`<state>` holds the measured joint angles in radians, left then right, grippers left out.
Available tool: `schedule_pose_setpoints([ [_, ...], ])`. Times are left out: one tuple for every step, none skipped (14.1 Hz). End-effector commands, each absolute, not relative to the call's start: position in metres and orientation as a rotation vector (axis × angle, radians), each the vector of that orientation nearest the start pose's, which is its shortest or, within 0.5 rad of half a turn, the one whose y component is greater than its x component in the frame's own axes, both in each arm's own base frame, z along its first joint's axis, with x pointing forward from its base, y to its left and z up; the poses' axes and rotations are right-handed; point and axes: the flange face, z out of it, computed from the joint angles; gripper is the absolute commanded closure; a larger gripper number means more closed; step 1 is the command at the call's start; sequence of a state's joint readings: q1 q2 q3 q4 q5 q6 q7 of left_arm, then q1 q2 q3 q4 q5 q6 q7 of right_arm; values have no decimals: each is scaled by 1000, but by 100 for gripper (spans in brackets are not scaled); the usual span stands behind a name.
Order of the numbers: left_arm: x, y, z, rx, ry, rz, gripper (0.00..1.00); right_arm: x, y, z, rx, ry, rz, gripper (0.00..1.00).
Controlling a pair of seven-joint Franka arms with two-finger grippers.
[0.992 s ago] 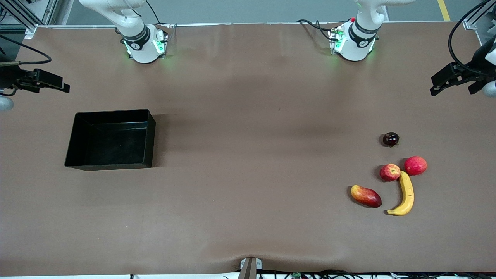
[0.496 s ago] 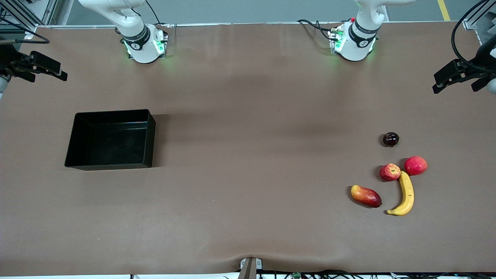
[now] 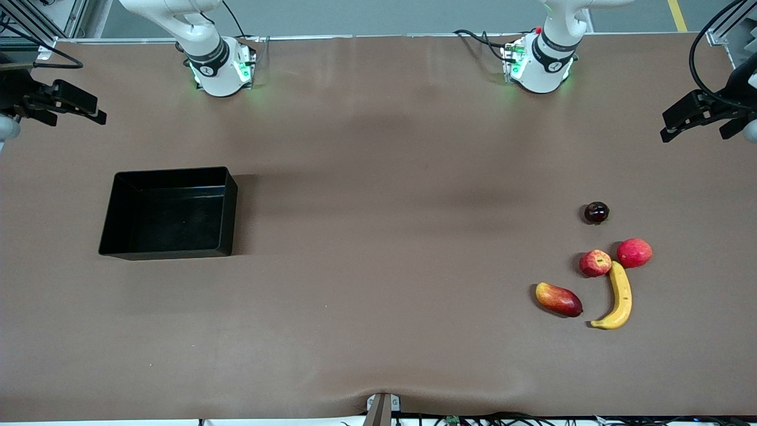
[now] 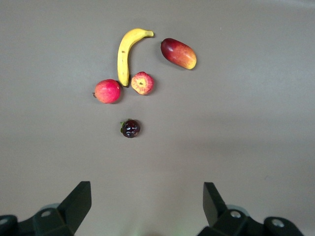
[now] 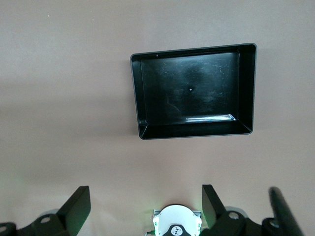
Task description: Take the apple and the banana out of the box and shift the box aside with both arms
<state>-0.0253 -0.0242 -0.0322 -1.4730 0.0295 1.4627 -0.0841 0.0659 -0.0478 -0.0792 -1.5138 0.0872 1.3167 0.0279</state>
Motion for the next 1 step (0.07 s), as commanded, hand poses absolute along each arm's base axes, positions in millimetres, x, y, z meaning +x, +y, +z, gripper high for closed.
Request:
schedule_pose_setpoints([
  [529, -27, 682, -3129, -43, -23, 0, 505, 6, 660, -3087, 25, 203, 0],
])
